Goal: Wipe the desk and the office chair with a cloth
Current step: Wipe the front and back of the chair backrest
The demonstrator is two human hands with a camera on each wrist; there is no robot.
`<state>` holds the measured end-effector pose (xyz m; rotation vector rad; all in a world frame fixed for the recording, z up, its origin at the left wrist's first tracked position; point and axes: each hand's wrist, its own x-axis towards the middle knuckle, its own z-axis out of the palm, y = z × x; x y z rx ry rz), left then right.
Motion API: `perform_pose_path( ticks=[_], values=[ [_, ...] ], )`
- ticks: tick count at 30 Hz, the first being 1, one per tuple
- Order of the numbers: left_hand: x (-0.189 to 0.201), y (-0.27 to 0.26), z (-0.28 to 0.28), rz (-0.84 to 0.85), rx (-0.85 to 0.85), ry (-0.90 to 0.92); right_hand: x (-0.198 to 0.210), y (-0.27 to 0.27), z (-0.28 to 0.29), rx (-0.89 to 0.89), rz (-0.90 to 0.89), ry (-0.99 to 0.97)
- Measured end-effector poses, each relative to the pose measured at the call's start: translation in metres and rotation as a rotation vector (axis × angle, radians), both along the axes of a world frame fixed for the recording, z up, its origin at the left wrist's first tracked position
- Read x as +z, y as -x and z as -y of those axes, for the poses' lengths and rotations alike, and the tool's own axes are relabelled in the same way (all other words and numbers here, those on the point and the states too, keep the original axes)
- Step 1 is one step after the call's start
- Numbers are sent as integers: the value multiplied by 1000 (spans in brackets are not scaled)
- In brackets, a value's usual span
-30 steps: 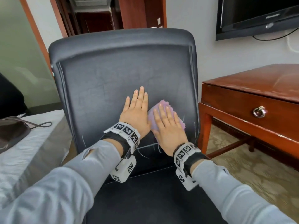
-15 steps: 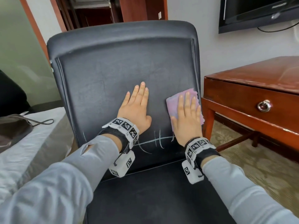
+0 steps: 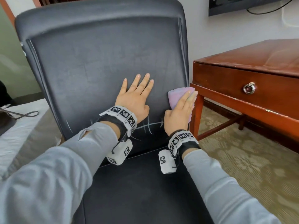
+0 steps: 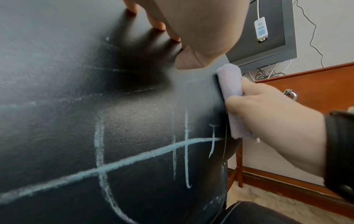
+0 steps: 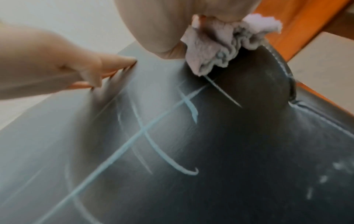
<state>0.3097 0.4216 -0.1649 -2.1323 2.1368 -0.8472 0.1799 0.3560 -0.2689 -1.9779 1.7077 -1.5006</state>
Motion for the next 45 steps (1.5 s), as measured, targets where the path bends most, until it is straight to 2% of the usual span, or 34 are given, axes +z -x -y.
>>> perform_pose_path(
  ticks=[2,7,9,14,17,20,22,24,26,28,32,35,37,39,41,43,45],
  values=[
    [-2,0,0,-2,4,-3,-9,-9,-11,-13,31,-41],
    [-4,0,4,-6,8,-1,-50,-16,-30,-29,-222,-146],
    [-1,0,4,-2,10,-11,-43,-16,-22,-78,-297,-190],
    [0,0,4,-16,15,-31,-33,-13,-13,-136,-344,-200],
    [0,-2,5,-9,15,-41,-33,-3,-13,-125,-375,-132],
    [-2,-3,6,-11,11,-33,-14,8,-3,-230,-505,-23],
    [-3,-2,6,-20,1,-24,-10,-3,-1,-59,-513,110],
    [-3,-1,7,-24,-11,-19,-23,-23,-15,202,-545,259],
    [0,-2,7,-28,-9,-38,-43,-35,-31,333,-603,310],
    [4,-2,7,-14,-2,-63,-49,-32,-30,323,-610,282],
    [4,-4,8,-20,-10,-71,-23,1,-9,179,-549,122],
    [4,0,6,-43,3,-85,-8,18,-14,221,-482,72],
    [7,7,1,-73,-13,-75,1,28,-21,233,-442,115],
    [5,16,-7,-106,-75,-36,5,39,-17,177,-412,220],
    [-5,27,-15,-35,-185,-4,11,51,-7,186,-340,239],
    [-22,40,-19,69,-315,-35,21,59,-1,302,-275,129],
    [-40,54,-16,84,-422,-106,28,63,1,375,-235,21]
  ],
)
